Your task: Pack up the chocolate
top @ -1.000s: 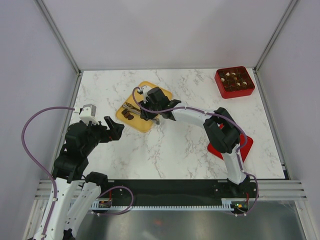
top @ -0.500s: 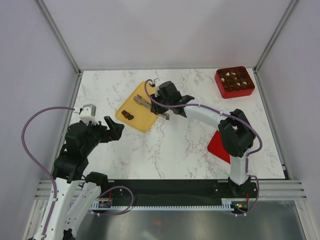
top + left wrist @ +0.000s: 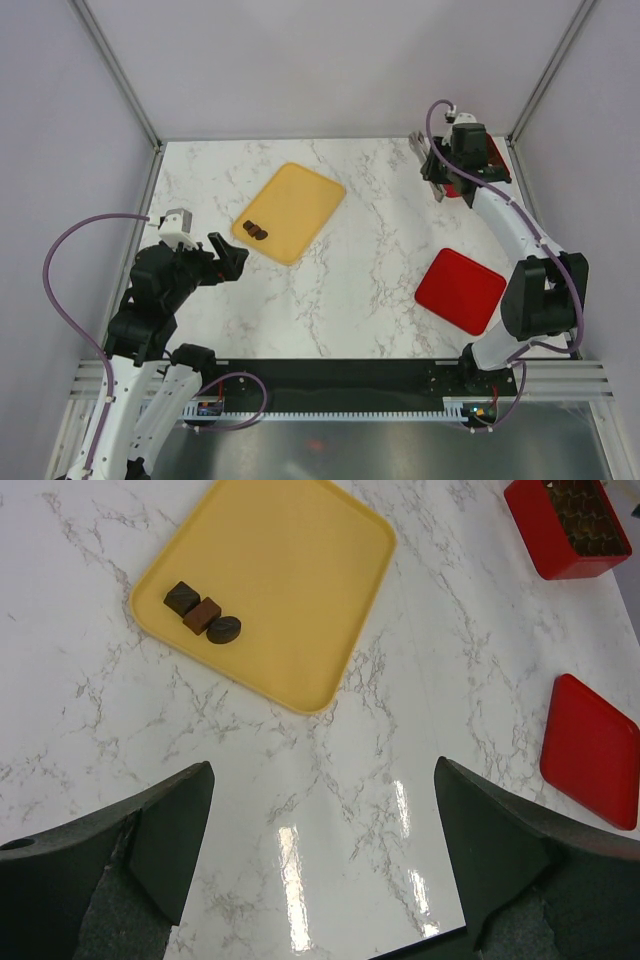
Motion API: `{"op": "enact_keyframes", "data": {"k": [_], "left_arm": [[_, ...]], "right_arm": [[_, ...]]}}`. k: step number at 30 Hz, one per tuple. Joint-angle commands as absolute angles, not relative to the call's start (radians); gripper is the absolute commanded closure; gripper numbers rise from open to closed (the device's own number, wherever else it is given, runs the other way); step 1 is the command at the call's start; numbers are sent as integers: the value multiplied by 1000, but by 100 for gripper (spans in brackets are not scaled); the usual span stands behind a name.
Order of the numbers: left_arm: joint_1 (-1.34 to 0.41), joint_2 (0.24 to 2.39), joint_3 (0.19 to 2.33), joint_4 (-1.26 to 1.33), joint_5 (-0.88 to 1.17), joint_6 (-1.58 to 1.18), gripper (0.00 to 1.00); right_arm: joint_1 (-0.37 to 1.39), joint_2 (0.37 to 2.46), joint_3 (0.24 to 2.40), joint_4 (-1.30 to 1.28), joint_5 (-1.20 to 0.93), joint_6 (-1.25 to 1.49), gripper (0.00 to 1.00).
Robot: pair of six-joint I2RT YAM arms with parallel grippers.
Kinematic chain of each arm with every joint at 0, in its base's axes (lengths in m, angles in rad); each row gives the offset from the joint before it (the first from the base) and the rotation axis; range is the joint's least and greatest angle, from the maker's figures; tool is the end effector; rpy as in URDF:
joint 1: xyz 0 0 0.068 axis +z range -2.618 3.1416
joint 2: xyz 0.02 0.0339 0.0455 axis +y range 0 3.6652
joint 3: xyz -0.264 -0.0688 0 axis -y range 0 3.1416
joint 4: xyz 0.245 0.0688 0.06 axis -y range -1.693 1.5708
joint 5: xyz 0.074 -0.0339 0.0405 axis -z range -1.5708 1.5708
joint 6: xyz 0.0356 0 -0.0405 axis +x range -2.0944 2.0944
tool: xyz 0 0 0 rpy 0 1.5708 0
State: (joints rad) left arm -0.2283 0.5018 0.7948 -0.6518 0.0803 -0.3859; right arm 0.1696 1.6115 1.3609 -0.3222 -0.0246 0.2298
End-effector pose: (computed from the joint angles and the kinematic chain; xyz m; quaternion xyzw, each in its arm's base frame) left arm 0.1048 -0.0273 0.3302 -0.0419 0.8205 -0.2035 0.5325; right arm 0.3695 0.0642 0.3153 0.0205 0.8778 0.1055 0.4669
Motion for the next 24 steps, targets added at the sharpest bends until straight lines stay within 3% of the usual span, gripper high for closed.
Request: {"op": "enact_keyframes", "data": {"k": [1,6,24], "left_arm": [[-222,500,788,-623,74,-374,0],[-224,505,788,-621,74,-373,0],[-224,511,787,-621,77,-374,0]], "right_arm": [[85,1601,1382,-411,49,258,75],[-33,1635,1423,-445,72,278,74],[-113,1775,1482,-463,87,276,71]]}}
